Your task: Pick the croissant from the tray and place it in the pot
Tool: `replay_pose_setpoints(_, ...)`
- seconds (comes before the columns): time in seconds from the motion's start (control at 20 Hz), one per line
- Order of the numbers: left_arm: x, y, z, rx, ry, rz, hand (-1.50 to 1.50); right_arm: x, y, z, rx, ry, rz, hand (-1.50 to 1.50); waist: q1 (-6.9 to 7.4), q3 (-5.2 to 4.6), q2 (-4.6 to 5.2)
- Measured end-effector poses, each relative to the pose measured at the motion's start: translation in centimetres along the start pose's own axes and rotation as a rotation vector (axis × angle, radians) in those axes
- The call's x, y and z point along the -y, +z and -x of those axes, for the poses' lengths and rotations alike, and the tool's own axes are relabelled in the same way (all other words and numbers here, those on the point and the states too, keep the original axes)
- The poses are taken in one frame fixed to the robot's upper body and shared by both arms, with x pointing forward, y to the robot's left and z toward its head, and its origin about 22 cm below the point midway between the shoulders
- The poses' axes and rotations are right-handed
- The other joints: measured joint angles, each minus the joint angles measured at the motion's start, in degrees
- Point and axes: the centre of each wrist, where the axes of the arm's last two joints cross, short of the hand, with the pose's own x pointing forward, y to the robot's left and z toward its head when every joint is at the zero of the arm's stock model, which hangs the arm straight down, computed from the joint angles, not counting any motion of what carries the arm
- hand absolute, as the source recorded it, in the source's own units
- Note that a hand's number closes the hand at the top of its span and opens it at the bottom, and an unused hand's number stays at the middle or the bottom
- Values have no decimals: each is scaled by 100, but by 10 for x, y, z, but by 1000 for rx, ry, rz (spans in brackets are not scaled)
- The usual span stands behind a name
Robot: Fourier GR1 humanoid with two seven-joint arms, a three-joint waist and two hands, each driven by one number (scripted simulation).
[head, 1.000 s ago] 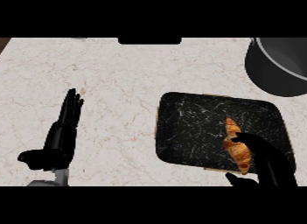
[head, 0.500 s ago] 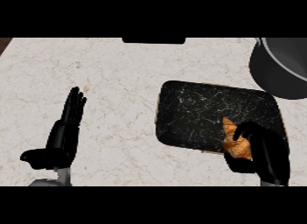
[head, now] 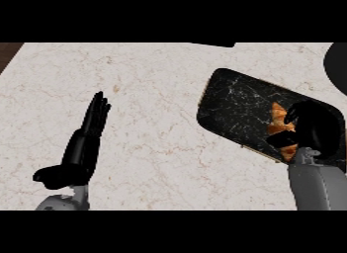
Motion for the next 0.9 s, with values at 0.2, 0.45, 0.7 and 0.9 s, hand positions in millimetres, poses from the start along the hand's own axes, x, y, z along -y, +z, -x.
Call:
replay_pose_setpoints(0.2,8,-4,-2,4,10,36,0,26,-32,-39,-96,24,125,150,176,39,32)
replay_pose_setpoints(0.45,15,-9,-5,5,13,61,0,60,-59,-88,-173,65,303,150,276,55,41)
replay_pose_setpoints(0.7,15,-13,-5,-1,13,58,0,83,-81,-123,-261,138,421,150,252,60,43)
replay_pose_setpoints(0.9,15,-15,-3,-2,6,49,0,97,-93,-143,-309,180,479,150,182,65,36)
